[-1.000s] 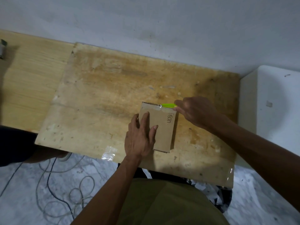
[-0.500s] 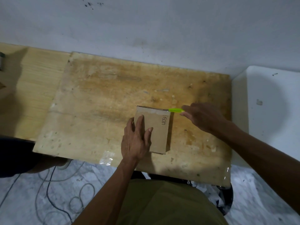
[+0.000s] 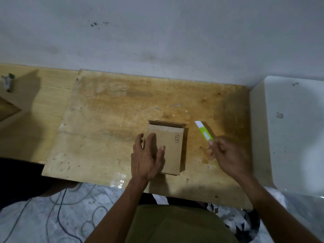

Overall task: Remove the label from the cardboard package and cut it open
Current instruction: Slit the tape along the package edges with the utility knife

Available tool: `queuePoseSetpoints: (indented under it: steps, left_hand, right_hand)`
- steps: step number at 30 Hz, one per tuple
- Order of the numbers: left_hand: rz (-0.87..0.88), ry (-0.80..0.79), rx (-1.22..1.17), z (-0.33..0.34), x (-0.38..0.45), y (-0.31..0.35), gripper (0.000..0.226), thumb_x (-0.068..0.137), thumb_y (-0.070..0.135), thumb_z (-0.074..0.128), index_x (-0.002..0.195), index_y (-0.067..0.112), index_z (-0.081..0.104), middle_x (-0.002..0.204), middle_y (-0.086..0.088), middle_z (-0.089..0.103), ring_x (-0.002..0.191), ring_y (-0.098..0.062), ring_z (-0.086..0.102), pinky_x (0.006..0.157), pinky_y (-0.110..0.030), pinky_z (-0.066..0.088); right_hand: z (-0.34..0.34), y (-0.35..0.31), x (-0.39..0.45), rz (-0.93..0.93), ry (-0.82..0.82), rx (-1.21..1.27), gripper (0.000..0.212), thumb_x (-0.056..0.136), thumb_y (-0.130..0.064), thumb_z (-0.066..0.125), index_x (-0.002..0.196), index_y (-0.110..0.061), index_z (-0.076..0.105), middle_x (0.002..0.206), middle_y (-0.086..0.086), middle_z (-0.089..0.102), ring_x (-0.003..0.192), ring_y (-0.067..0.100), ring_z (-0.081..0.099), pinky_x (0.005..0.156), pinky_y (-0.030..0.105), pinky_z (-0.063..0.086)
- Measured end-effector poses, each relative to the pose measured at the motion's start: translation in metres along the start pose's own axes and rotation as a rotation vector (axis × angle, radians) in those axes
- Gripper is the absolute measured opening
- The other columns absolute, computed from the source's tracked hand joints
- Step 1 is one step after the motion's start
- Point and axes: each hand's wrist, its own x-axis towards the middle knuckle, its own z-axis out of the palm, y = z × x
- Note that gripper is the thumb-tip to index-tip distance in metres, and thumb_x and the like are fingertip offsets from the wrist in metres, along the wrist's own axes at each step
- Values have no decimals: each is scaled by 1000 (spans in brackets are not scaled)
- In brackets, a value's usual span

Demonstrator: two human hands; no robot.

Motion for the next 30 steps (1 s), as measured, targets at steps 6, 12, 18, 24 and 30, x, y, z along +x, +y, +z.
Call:
queuePoseSetpoints:
  steps: [6, 12, 18, 24, 30]
  left_hand:
    - [232, -129, 156, -26, 49, 15, 97, 73, 68, 60, 151, 36, 13, 164, -6, 9, 148, -34, 13, 108, -62, 31]
    - [339, -446, 333, -39, 94, 21, 87, 86, 63, 59, 155, 36, 13, 160, -5, 32, 149, -29, 21, 119, -63, 9]
    - [276, -357, 304, -54, 82, 5, 74, 85, 57, 64, 148, 29, 36, 136, -13, 54, 123, -36, 48, 99, -50, 44]
    - [-25, -253, -73, -63, 49, -23, 81, 77, 46, 77, 145, 25, 39, 128, -14, 61, 113, -35, 61, 92, -48, 55]
    - [-156, -135, -162, -52, 29, -17, 83, 81, 40, 78, 148, 19, 34, 134, -16, 51, 121, -37, 54, 98, -47, 50]
  right_hand:
    - [73, -19, -57, 372, 9, 430, 21, 97, -48, 49, 92, -31, 60, 97, 1, 68, 85, 17, 73, 68, 46, 62]
    - [129, -28, -80, 606, 193, 597, 35, 82, -75, 41, 84, -44, 57, 94, -1, 69, 85, 27, 72, 74, 55, 59]
    - [139, -46, -68, 567, 452, 577, 29, 94, -59, 41, 82, -37, 55, 85, 0, 67, 82, 26, 70, 79, 47, 58]
    - [109, -82, -30, 365, 506, 453, 31, 100, -39, 48, 87, -14, 60, 70, -4, 56, 65, 14, 50, 60, 29, 38]
    - [90, -101, 3, 242, 363, 183, 41, 102, -39, 42, 68, -15, 46, 66, 0, 48, 59, 16, 43, 51, 32, 29]
